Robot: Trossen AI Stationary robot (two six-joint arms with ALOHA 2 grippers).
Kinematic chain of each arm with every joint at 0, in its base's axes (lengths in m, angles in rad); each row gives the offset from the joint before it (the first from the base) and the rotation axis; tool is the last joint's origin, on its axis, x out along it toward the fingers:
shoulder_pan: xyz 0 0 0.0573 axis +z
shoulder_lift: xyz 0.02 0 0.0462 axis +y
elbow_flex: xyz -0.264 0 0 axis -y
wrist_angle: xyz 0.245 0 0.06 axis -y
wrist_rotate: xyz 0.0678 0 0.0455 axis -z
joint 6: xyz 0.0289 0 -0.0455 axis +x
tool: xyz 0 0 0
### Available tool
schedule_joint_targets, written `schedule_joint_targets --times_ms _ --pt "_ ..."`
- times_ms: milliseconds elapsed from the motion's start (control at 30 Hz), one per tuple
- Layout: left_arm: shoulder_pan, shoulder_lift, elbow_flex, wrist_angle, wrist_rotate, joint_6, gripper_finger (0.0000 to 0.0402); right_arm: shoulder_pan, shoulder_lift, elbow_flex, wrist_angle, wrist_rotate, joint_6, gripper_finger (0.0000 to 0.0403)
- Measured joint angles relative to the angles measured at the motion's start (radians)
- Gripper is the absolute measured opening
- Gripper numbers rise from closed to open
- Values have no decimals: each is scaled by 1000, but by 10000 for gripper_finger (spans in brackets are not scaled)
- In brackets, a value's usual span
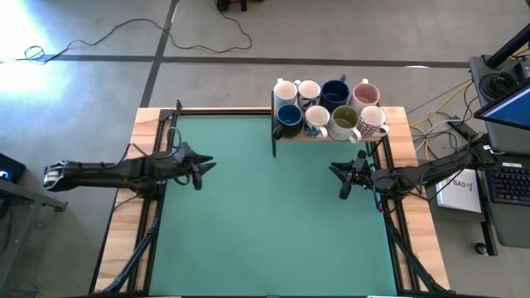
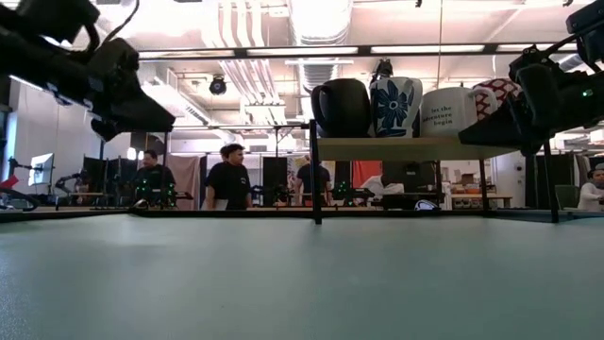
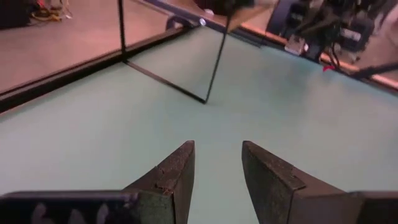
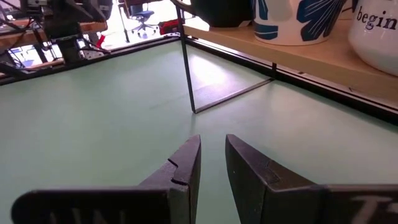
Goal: Place coffee mugs
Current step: Return to Home Position
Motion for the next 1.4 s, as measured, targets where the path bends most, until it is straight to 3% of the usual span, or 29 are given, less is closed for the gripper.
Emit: schedule_joint_targets --times_ms 400,700,1400 --pt "62 -305 -76 3 0 0 116 0 0 0 0 0 0 63" --pt "68 -452 -107 8 0 0 116 0 0 0 0 0 0 63" --pt "69 -458 -170 18 0 0 116 0 0 0 0 0 0 63"
